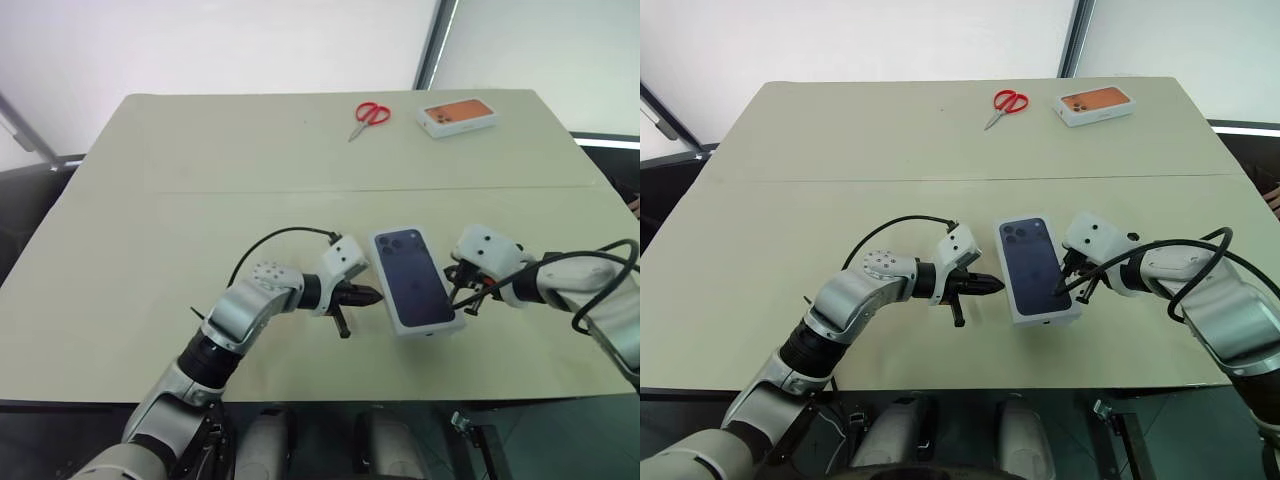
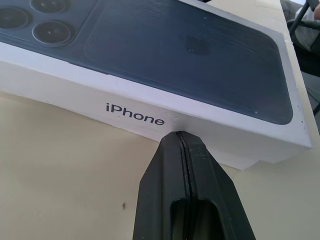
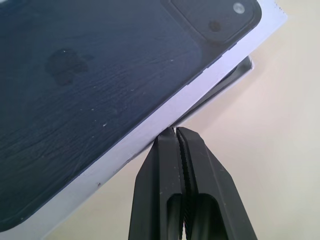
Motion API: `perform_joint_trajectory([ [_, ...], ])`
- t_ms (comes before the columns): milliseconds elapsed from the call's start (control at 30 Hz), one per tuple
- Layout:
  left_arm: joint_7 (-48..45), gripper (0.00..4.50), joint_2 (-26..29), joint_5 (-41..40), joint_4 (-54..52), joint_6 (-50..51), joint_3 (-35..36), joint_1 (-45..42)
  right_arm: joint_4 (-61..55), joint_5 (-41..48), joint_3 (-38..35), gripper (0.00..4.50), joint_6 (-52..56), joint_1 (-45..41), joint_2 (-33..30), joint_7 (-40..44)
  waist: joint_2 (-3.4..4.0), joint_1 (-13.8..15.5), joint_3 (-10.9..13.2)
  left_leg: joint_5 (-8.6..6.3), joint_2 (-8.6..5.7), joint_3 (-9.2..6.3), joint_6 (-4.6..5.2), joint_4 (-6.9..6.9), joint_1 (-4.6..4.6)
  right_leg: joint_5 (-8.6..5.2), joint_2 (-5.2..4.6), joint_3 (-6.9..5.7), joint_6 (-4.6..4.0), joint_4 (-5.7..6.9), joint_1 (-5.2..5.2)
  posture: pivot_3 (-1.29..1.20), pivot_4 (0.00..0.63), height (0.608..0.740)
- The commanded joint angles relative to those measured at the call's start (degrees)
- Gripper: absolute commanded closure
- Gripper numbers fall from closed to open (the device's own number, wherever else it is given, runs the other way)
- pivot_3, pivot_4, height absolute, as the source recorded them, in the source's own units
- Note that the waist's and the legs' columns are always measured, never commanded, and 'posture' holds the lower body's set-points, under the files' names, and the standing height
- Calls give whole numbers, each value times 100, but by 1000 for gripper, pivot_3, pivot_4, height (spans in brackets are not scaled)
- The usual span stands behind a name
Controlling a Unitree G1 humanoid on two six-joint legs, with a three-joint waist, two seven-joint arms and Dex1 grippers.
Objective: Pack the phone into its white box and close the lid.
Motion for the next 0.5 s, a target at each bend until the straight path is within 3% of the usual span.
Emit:
perform_joint_trajectory([
  [33,-44,4500,-126,-144,-177,-60,-33,-100,-336,58,-131,4423,-46,-20,-54,131,0,2,0,0,0,0,0,0,0,0,0,0,0,0,0,0,150,697],
  [500,37,4500,-209,-43,8,-154,4,-188,-70,-204,-116,4423,-76,239,13,79,0,-1,0,1,0,0,-1,0,1,0,-1,0,0,0,1,0,150,697],
])
